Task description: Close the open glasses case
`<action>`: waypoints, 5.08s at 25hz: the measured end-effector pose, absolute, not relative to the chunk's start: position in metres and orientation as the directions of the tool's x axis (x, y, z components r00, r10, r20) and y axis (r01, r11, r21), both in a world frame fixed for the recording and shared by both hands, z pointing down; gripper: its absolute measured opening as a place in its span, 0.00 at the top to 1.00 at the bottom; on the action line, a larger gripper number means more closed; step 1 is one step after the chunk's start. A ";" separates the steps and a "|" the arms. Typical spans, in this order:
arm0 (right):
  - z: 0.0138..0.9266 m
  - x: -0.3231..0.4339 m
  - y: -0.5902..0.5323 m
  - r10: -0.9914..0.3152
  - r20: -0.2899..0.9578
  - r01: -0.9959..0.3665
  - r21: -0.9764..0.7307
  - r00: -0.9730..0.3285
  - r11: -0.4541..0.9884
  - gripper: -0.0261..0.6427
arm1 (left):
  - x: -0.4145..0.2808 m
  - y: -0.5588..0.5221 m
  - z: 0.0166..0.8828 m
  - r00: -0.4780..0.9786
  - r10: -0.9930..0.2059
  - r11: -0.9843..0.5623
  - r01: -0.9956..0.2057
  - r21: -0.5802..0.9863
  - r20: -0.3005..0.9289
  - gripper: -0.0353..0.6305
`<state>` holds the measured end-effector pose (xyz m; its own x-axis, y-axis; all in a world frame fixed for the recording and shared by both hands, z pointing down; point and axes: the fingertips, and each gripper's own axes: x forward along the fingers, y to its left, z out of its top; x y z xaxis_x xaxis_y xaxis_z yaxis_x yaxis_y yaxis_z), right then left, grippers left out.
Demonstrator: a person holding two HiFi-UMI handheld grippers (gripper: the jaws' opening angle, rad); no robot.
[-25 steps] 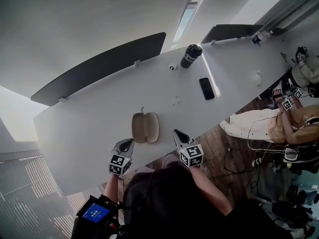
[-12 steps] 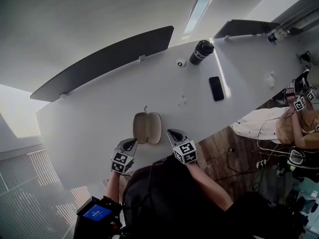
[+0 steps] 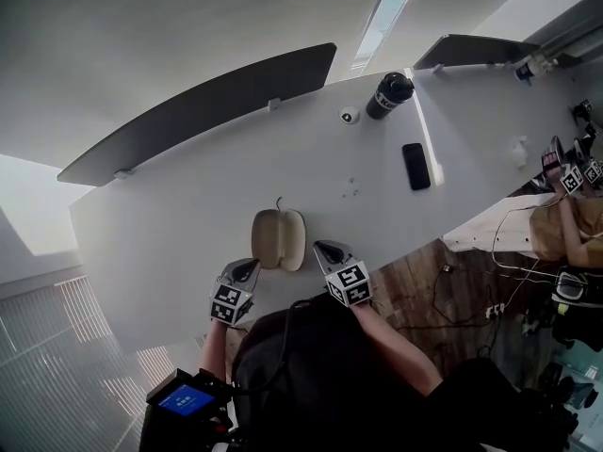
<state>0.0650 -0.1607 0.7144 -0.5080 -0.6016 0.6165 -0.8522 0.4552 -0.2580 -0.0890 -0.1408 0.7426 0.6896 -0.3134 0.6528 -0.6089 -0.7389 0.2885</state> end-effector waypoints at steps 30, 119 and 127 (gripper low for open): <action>0.693 0.022 -0.181 -0.627 0.572 -0.834 -0.213 -0.529 0.510 0.95 | -0.085 -0.146 0.756 0.762 -0.282 -0.743 -0.558 0.371 0.583 0.94; 0.713 -0.059 -0.204 -0.385 0.665 -0.572 -0.078 -0.640 0.817 0.96 | -0.093 -0.174 0.749 0.740 -0.371 -0.671 -0.631 0.389 0.561 0.95; 0.705 -0.050 -0.208 -0.428 0.639 -0.643 -0.139 -0.639 0.753 0.96 | -0.091 -0.177 0.735 0.737 -0.400 -0.699 -0.629 0.339 0.545 0.94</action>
<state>-0.0504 -0.2078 0.7055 -0.6390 -0.4275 0.6394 -0.6429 0.7532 -0.1389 -0.0910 -0.1769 0.7349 0.7372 -0.3996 0.5448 -0.6294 -0.6995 0.3386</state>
